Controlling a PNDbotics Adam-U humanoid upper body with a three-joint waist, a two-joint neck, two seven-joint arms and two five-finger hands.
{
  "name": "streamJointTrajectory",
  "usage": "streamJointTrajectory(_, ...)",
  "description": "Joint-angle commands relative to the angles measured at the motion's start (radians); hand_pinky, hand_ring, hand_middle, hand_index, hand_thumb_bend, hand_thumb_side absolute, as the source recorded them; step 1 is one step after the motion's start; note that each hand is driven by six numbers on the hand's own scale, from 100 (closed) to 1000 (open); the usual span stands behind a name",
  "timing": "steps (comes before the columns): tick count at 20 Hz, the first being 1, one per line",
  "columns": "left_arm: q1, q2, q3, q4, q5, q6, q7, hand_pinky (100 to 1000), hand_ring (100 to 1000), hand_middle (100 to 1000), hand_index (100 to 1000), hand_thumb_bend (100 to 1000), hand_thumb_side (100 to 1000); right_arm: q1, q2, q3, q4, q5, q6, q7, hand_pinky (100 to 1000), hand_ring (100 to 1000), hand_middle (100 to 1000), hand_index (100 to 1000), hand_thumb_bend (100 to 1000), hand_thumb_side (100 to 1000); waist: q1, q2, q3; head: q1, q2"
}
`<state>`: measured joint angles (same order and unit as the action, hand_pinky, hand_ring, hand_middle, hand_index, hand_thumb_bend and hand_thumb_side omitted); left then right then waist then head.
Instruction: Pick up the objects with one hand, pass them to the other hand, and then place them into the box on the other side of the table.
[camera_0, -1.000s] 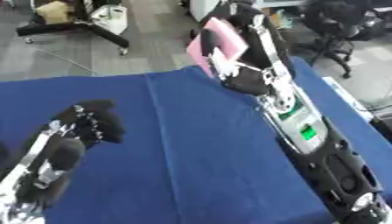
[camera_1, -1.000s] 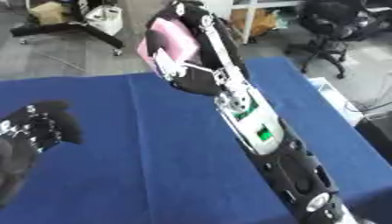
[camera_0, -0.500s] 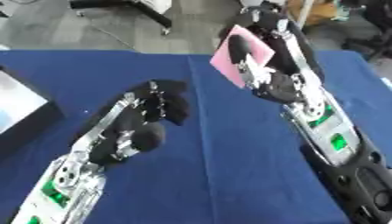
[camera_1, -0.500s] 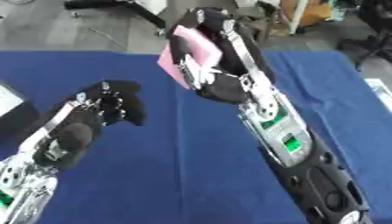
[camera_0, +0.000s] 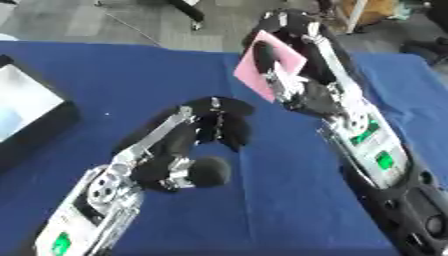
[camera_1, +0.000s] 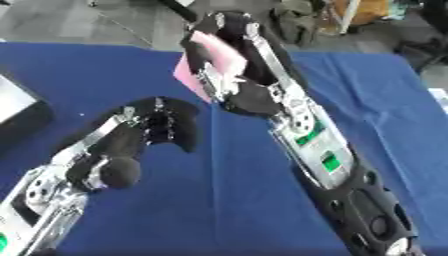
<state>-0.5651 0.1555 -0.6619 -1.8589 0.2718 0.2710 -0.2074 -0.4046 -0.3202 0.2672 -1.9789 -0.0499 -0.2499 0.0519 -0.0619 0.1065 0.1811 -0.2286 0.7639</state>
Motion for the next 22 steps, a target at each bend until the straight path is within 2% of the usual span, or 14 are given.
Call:
streamJointTrajectory(1, -0.022, -0.018, -0.009, -0.016, 0.007, 0.014, -0.005, 650, 624, 581, 777, 1000, 646, -0.012, -0.006, 0.003, -0.021, -0.011, 0.000, 0.009, 336, 468, 345, 460, 100, 470, 0.001, -0.011, 0.002, -0.007, 0.006)
streamJointTrajectory(8, -0.031, -0.057, -0.024, 0.045, 0.044, 0.037, 0.037, 646, 621, 580, 775, 1000, 648, -0.019, -0.005, 0.014, -0.021, -0.020, -0.017, 0.004, 337, 469, 347, 461, 100, 470, -0.002, -0.009, 0.005, -0.009, 0.006)
streamJointTrajectory(16, -0.038, -0.111, -0.039, 0.167, 0.141, 0.070, 0.193, 646, 626, 585, 774, 1000, 633, -0.009, -0.004, 0.018, -0.021, -0.038, -0.022, -0.015, 328, 463, 342, 454, 100, 467, -0.003, -0.010, 0.000, -0.004, 0.006)
streamJointTrajectory(22, -0.036, -0.119, -0.043, 0.202, 0.196, 0.078, 0.279, 645, 628, 587, 774, 1000, 632, -0.001, 0.002, 0.017, -0.021, -0.044, -0.012, -0.024, 328, 464, 341, 453, 100, 470, -0.003, -0.007, -0.006, -0.006, 0.006)
